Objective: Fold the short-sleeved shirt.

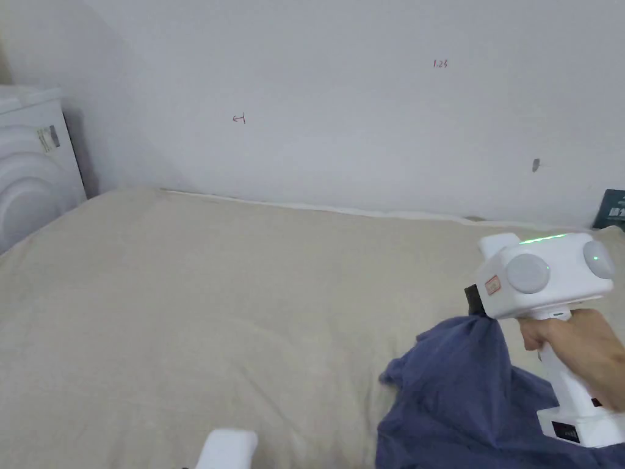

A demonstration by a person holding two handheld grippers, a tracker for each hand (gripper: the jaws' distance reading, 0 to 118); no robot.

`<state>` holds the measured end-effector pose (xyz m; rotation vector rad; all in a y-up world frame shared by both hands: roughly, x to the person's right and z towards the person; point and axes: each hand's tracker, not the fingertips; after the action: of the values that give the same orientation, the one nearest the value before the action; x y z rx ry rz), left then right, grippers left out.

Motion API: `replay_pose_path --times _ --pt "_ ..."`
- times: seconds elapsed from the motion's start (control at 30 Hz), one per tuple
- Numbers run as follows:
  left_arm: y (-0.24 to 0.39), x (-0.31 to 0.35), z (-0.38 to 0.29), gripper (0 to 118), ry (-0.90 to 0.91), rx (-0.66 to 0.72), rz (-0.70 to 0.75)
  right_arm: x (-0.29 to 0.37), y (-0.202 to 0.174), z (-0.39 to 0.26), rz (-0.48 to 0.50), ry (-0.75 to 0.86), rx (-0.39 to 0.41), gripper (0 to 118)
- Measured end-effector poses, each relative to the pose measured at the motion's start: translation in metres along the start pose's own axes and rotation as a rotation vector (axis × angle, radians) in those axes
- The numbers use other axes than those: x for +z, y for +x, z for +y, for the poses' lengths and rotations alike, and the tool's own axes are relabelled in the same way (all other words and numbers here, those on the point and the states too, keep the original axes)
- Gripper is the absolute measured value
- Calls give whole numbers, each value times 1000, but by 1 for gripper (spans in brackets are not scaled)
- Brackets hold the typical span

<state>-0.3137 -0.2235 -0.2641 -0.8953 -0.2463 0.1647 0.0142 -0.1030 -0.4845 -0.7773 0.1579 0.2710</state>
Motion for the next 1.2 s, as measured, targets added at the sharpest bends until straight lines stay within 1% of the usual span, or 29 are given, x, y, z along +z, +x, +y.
replay_pose_path --times 0.13,0.23,0.3,0.37,0.47,0.57,0.67,0.77,0.83,0.87,1.07,1.2 --pt "16 38 36 0 90 -46 64 91 63 -5 -50 94 -96 4" --pt "23 69 72 0 165 -39 97 165 112 -20 -119 195 -161 4" --pt "28 90 96 0 226 -40 129 206 142 -31 -144 239 -213 4" --pt "33 113 120 0 264 -34 154 242 165 -41 -185 287 -272 4" --pt "43 147 153 0 332 -30 171 283 189 -54 -178 331 -341 4" --pt "50 175 180 0 373 -43 230 312 196 -61 -189 363 -351 4" --pt "56 201 199 0 398 -56 249 333 198 -62 -195 412 -363 4" --pt "61 228 211 0 444 -31 244 347 198 -57 -180 451 -390 4" --pt "68 244 217 0 469 -44 279 353 198 -53 -180 470 -394 4" --pt "71 249 220 0 477 -48 322 356 197 -52 -177 477 -394 4" --pt "82 276 242 0 507 -60 342 366 194 -35 -183 519 -394 4" --pt "86 283 258 0 531 -54 353 364 194 -23 -208 534 -390 4"
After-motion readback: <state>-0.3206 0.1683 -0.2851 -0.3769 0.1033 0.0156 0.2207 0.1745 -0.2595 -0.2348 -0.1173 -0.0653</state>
